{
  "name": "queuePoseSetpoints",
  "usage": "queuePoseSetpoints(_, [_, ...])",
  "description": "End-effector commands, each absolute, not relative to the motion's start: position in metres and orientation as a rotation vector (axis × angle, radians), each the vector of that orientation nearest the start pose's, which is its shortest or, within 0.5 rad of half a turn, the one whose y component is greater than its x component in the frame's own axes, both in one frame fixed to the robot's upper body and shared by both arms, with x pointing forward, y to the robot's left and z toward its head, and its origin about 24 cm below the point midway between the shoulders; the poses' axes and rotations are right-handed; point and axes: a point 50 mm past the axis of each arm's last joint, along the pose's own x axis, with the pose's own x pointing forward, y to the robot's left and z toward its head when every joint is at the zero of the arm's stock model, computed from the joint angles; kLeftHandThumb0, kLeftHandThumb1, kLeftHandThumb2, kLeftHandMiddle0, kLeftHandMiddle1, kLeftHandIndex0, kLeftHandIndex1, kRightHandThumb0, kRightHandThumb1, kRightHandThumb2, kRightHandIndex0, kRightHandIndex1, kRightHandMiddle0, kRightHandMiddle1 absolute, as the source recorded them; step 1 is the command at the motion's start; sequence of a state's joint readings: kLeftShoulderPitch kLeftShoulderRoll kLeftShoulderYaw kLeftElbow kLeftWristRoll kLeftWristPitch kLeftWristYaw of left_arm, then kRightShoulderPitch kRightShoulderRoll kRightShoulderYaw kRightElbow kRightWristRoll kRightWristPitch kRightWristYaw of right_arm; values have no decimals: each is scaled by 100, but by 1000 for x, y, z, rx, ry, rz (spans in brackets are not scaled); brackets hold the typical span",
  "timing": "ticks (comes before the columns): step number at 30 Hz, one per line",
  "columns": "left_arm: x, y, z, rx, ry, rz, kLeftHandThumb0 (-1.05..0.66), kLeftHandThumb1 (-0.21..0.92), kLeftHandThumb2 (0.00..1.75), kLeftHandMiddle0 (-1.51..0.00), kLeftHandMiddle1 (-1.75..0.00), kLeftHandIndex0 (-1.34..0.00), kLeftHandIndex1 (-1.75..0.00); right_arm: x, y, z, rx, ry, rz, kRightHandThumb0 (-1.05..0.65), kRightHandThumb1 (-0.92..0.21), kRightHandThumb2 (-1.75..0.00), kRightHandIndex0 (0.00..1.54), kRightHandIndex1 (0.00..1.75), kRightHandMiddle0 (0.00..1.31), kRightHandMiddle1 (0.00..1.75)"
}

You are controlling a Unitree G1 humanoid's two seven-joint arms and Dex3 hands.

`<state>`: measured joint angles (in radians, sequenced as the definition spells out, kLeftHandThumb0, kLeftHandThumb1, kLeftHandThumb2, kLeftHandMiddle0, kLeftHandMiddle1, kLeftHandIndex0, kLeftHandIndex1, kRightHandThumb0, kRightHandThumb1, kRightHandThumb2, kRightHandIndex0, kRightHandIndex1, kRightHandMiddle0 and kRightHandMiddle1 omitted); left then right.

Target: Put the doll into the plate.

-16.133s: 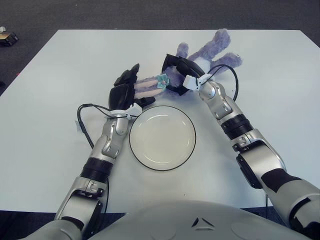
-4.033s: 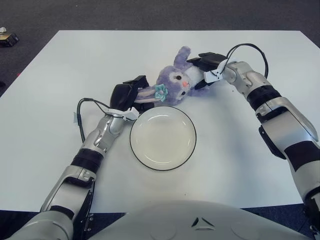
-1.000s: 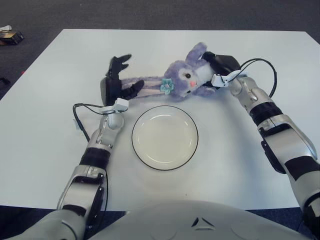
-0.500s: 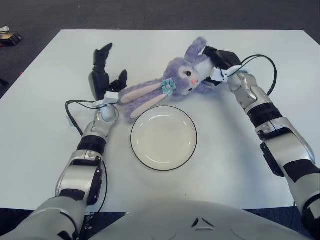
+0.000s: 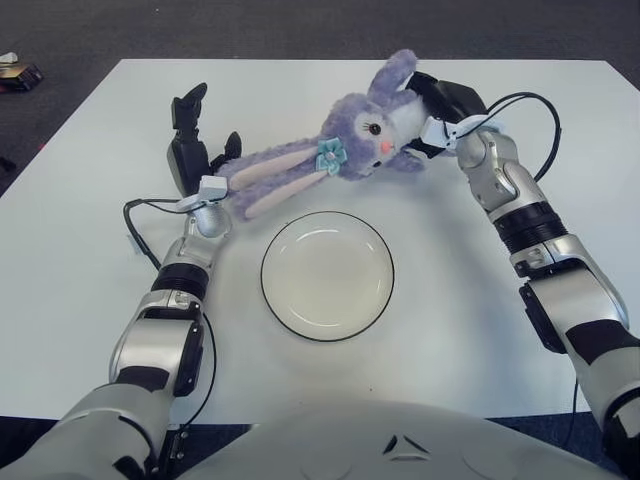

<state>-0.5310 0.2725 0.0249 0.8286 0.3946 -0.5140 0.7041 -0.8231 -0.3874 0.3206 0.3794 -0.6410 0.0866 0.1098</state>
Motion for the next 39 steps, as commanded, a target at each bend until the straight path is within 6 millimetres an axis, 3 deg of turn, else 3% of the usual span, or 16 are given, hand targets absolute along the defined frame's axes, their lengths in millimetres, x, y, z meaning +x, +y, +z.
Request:
queuePoseSetpoints(1, [327, 212, 64, 528, -318, 514, 0, 84, 46, -50, 0, -22, -64, 374, -125, 198, -1196, -351, 160, 44, -40, -120, 54, 175, 61, 175])
queuePoseSetpoints(6, [327, 212, 65, 530, -307, 514, 1, 82, 48, -49, 0, -23, -63, 374, -125, 198, -1197, -351, 161, 44, -41, -120, 54, 175, 61, 175])
queuePoseSetpoints(7, [328, 218, 65, 594, -282, 512, 2, 82, 49, -49, 0, -23, -63, 371, -124, 201, -1201, -390, 163, 44, -41, -120, 53, 175, 61, 175])
queuePoseSetpoints(10, [328, 230, 65, 723, -245, 513, -3, 84, 42, -49, 0, -24, -60, 365, -121, 206, -1202, -460, 173, 44, -41, -119, 53, 175, 61, 175])
queuePoseSetpoints(14, [328, 234, 66, 761, -250, 528, -8, 90, 29, -49, 0, -27, -59, 360, -120, 206, -1175, -483, 202, 44, -41, -119, 53, 175, 61, 175])
queuePoseSetpoints(23, [328, 235, 66, 771, -252, 535, -11, 92, 25, -51, -1, -27, -61, 357, -120, 206, -1158, -498, 223, 44, -41, -119, 53, 175, 62, 175])
queuePoseSetpoints(29, [328, 235, 65, 764, -252, 532, -15, 92, 24, -51, -1, -27, -62, 340, -112, 211, -1142, -514, 274, 44, -41, -119, 53, 175, 62, 175])
queuePoseSetpoints(39, [328, 235, 65, 763, -252, 531, -17, 92, 24, -51, -1, -27, -63, 337, -112, 212, -1141, -500, 278, 44, -41, -119, 53, 175, 61, 175])
